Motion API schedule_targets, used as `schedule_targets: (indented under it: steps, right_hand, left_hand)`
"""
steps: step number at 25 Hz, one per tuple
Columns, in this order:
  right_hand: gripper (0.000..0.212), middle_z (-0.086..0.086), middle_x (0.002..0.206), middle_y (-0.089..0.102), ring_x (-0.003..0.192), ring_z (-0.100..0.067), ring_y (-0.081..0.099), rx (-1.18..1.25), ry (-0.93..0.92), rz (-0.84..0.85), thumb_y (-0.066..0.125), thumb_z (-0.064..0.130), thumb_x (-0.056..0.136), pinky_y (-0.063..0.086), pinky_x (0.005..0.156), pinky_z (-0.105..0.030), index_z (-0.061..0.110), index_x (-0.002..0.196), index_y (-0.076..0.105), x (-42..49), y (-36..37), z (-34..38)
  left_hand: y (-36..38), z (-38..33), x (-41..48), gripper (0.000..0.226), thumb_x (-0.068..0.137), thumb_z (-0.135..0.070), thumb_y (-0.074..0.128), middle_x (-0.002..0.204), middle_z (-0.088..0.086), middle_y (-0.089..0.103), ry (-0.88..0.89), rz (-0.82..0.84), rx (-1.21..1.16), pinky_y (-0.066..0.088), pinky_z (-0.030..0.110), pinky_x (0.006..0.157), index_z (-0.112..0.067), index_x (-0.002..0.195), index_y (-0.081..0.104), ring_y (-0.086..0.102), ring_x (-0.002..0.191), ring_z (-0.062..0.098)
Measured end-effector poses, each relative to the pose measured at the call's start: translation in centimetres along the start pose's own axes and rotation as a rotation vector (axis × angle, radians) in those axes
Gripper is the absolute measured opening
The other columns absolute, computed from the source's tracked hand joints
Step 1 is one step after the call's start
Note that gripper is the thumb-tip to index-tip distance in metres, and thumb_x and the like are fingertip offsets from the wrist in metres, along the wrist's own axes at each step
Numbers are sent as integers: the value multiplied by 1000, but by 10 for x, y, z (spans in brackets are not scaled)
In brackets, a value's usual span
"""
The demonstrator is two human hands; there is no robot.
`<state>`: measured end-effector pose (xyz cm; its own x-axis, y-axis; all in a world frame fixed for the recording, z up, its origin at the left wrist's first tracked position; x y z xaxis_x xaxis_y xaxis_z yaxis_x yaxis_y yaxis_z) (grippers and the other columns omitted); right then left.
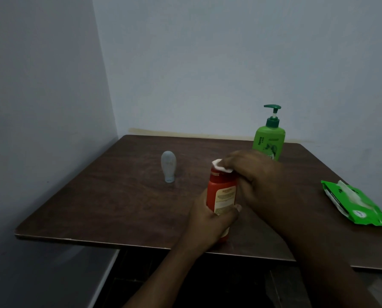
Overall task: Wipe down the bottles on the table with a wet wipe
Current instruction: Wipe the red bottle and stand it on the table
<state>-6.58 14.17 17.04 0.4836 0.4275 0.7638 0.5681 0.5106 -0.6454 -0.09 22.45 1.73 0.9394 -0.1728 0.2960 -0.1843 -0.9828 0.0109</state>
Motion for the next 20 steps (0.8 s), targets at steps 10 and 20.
schedule_targets:
  steps: [10,20]
  right_hand:
    - [36,-7,109,72,104,-19,64,26,15,54,51,-1,82,45,96,-22,9,109,72,3,4,4]
    - [38,-9,108,71,104,-24,64,86,-35,-2,45,0,81,49,93,-36,5,107,71,2,7,22]
  left_hand:
    - [1,-1,-2,37,84,-2,80,105,2,78,2,11,-2,62,38,88,-19,113,67,76,100,19]
    - [2,-2,-1,41,84,0,80,112,5,78,27,36,-29,60,37,91,-15,120,66,74,108,21]
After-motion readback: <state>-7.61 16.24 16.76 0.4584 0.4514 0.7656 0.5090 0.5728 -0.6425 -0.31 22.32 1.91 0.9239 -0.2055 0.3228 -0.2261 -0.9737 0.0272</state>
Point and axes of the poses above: each hand's wrist, its own x-axis towards the middle knuckle, its own y-axis out of the palm, z = x × y, the point moved 10 cm from there along x, towards the middle knuckle
